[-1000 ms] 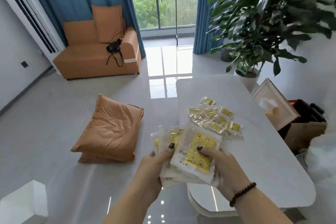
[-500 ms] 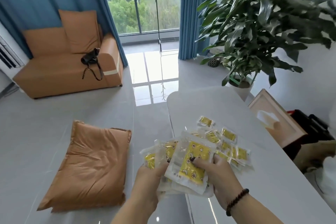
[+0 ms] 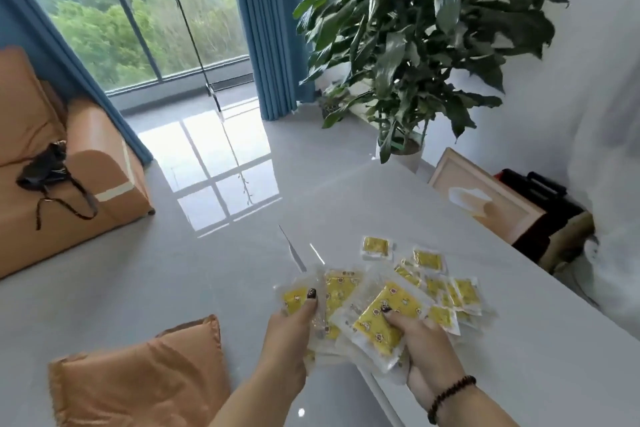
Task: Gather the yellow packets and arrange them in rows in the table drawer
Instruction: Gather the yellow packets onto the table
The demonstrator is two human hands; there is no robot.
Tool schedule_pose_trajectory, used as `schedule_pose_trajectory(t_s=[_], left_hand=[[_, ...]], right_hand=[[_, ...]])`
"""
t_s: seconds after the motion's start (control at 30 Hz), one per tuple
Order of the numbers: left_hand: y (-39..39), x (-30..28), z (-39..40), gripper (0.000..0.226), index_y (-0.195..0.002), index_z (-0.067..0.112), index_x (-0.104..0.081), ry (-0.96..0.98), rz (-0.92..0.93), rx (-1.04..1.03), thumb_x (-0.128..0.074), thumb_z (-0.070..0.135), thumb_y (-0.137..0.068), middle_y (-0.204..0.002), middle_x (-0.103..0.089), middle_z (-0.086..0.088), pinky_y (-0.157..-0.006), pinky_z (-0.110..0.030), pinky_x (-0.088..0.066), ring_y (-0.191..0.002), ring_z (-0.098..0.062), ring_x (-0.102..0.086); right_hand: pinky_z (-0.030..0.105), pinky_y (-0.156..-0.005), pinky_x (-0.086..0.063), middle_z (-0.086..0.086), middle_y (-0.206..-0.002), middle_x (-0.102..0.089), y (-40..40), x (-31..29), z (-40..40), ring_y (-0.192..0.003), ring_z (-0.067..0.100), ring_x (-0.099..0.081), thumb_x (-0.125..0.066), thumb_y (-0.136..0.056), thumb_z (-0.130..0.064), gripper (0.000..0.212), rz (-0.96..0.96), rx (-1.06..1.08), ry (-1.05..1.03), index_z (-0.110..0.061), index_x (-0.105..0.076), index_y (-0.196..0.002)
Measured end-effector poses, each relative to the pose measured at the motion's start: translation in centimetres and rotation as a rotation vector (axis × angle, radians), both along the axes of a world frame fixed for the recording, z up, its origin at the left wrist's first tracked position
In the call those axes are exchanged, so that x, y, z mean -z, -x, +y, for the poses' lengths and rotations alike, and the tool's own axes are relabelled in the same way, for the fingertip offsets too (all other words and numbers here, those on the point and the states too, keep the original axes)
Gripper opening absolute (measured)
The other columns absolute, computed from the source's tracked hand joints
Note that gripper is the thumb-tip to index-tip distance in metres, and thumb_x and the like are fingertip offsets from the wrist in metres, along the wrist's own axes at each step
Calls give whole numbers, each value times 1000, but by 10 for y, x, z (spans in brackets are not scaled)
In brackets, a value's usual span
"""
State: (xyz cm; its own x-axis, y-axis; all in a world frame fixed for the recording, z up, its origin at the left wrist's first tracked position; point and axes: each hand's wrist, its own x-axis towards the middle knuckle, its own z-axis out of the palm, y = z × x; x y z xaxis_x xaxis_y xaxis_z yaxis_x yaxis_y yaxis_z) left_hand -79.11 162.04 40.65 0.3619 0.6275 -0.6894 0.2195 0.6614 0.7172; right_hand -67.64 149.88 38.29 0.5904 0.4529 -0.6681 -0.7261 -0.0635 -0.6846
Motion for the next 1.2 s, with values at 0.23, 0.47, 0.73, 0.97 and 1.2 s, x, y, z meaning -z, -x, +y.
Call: schedule_pose_trajectory(t_s=[0.23,0.47,0.73,0.97,1.2], left_hand=[[-80,32,58,17,-100,15,-67,32,85,131,-63,29,-92,-94,-74,-16,-76,-47,-52,-84,-34,-69],[-143,86,116,14,-102,14,-62,23,238,126,-60,26,-95,-95,-70,-16,-79,-54,-54,-88,-39,-68],[-210,179,176,18,-101,4,-50,-19,441,179,-59,18,-95,-85,-54,-9,-66,-34,-40,-81,-25,-50],[-270,317,223,26,-110,11,-61,62,486,467,-59,30,-93,-101,-67,-12,-82,-46,-54,-92,-33,-66],[-323,395,242,16,-104,14,-62,132,255,549,-48,11,-98,-96,-68,-8,-89,-43,-55,-87,-26,-66]], right_hand=[[52,-85,-53,19,-96,-71,-53,41,20,-84,34,-68,-67,-80,1,26,67,415,149,3,-66,-106],[33,-70,-51,12,-90,-68,-128,99,47,-78,28,-64,-71,-77,-4,28,165,602,296,1,-66,-104],[30,-61,-43,11,-103,-63,-175,211,110,-83,28,-56,-75,-73,-21,45,356,728,404,-3,-62,-113],[34,-67,-50,6,-94,-66,-187,325,162,-70,24,-56,-72,-80,-18,29,490,966,304,-6,-65,-106],[24,-49,-47,7,-60,-67,-209,392,197,-55,22,-48,-66,-86,-22,16,479,1143,224,-7,-63,-91]])
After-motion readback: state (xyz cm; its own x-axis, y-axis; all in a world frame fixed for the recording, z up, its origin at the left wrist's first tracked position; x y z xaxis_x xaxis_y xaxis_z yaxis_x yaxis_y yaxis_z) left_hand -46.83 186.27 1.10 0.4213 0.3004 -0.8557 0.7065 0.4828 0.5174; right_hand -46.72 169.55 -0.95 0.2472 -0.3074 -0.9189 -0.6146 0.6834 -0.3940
